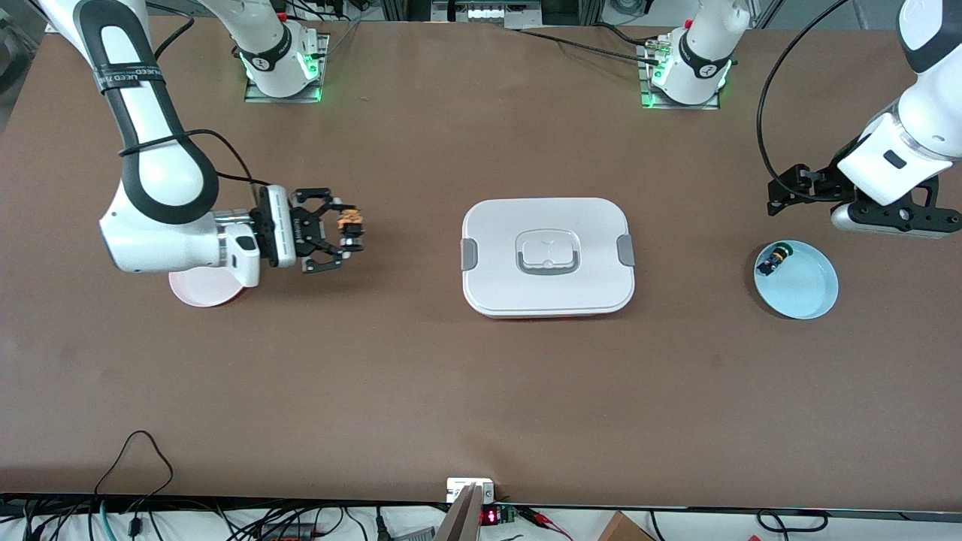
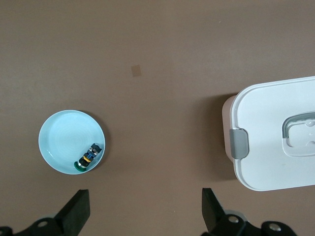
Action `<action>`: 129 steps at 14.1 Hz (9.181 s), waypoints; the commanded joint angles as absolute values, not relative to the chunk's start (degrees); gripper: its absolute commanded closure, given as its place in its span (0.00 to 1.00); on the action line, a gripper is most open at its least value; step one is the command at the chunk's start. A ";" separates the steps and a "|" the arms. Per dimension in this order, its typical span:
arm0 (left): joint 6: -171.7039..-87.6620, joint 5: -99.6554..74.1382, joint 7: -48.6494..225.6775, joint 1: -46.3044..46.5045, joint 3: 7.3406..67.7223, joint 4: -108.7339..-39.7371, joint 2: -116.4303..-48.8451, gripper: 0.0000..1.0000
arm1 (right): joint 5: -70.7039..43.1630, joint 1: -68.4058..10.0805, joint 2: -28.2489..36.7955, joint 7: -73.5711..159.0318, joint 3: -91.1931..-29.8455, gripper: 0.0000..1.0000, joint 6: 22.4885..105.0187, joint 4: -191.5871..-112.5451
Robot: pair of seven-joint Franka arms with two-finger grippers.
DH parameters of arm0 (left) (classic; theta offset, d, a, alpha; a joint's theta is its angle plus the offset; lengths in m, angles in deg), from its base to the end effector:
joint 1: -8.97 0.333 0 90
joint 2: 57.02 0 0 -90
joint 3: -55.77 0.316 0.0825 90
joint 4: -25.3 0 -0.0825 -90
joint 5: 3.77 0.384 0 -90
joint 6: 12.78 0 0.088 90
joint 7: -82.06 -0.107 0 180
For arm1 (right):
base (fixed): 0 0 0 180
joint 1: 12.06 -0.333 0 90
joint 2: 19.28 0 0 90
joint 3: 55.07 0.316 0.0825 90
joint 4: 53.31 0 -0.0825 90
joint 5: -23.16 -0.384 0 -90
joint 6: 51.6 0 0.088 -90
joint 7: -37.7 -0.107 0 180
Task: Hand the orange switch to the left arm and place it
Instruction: 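Lift the switch with the right gripper while the left gripper reaches over, then carry the switch above the box while the left gripper grasps it, then open the right gripper while the left gripper carries the switch away, then lower the switch into the blue dish with the left gripper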
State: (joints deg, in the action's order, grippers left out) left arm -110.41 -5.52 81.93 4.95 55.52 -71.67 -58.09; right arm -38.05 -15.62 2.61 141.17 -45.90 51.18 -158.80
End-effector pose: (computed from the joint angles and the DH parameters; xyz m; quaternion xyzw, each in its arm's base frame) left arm 0.5656 -0.0451 0.5678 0.9992 -0.0363 -0.0041 0.0150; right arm 0.5827 0.2007 0.3361 -0.6182 -0.5882 -0.2169 0.4741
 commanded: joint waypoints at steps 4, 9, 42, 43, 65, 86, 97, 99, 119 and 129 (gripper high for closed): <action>-103.68 -5.26 82.59 4.67 55.24 -69.80 -58.77 0.00 | -47.33 -26.28 3.13 127.20 -45.84 1.00 55.34 -149.04; -91.47 -24.97 82.50 5.46 55.68 -69.80 -59.83 0.00 | -58.82 -37.71 6.29 122.60 -45.84 1.00 70.18 -140.34; -116.41 -102.47 50.86 10.03 43.29 -92.47 -63.43 0.87 | -77.65 -48.63 13.24 135.70 -46.02 1.00 88.85 -129.68; -116.41 -102.47 50.95 10.03 42.94 -92.47 -63.43 0.87 | -77.65 -48.63 13.24 135.61 -46.02 1.00 88.85 -129.68; -115.53 -90.20 50.33 12.92 42.67 -89.41 -63.69 0.89 | -77.47 -46.61 11.58 128.67 -46.11 0.00 88.50 -129.68; -114.11 -2.32 16.10 21.01 42.85 -77.71 -76.86 0.88 | -53.77 0.24 3.34 125.16 -48.72 0.00 12.55 -131.61; -132.12 6.42 -20.14 35.24 43.03 -77.88 -88.65 0.88 | -25.73 0.42 -12.68 116.54 -49.36 0.00 34.97 -138.38; -133.72 7.75 -21.21 36.39 42.94 -77.79 -90.06 0.88 | -16.00 0.24 -14.70 115.84 -49.36 0.00 34.88 -138.47; -101.76 2.75 7.67 27.09 40.83 -55.49 -89.28 0.00 | 26.68 -8.64 -16.38 43.41 -48.83 0.00 39.10 -145.24; -97.13 -10.10 74.55 16.02 46.80 -58.71 -75.06 0.00 | 23.87 -8.64 -15.59 44.11 -48.83 0.00 39.36 -142.34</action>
